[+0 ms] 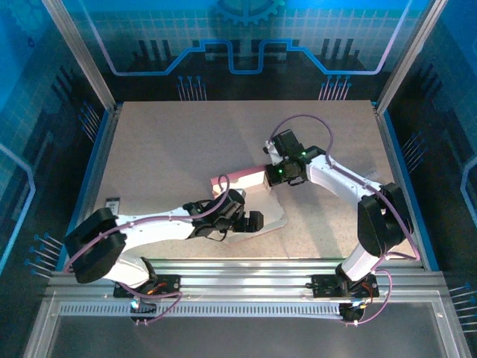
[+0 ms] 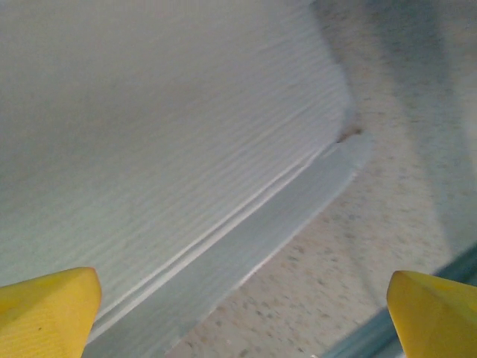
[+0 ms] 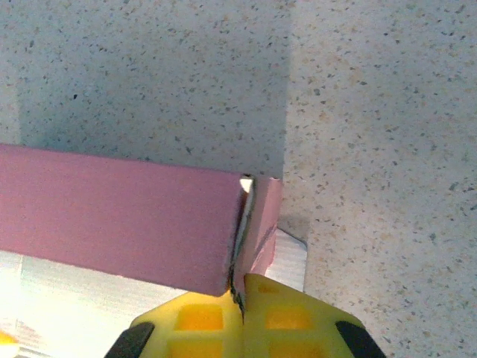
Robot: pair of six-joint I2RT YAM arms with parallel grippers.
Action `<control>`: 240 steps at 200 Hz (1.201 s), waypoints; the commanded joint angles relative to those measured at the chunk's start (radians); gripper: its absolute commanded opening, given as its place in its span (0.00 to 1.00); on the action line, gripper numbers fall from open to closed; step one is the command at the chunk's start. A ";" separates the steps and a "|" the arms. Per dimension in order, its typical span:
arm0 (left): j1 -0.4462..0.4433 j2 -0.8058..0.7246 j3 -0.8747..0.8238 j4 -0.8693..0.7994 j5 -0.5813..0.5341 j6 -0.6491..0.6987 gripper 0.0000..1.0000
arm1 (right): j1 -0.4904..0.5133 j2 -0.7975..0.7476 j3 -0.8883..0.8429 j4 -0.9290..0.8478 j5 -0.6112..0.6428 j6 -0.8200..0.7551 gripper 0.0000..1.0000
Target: Fold the paper box
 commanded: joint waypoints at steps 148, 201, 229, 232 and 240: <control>0.484 -0.311 0.158 -0.280 0.314 0.156 0.99 | 0.132 0.119 0.149 -0.041 -0.043 -0.198 0.02; 0.552 -0.161 0.111 -0.069 0.418 0.165 0.99 | 0.145 0.128 0.147 -0.036 -0.024 -0.191 0.03; 0.554 -0.056 0.133 0.000 0.473 0.173 0.96 | 0.146 0.130 0.153 -0.039 -0.011 -0.190 0.03; 0.554 -0.047 0.137 0.004 0.473 0.174 0.96 | 0.146 0.130 0.153 -0.039 -0.009 -0.190 0.03; 0.554 -0.025 0.144 0.017 0.478 0.176 0.96 | 0.146 0.129 0.153 -0.037 -0.009 -0.190 0.03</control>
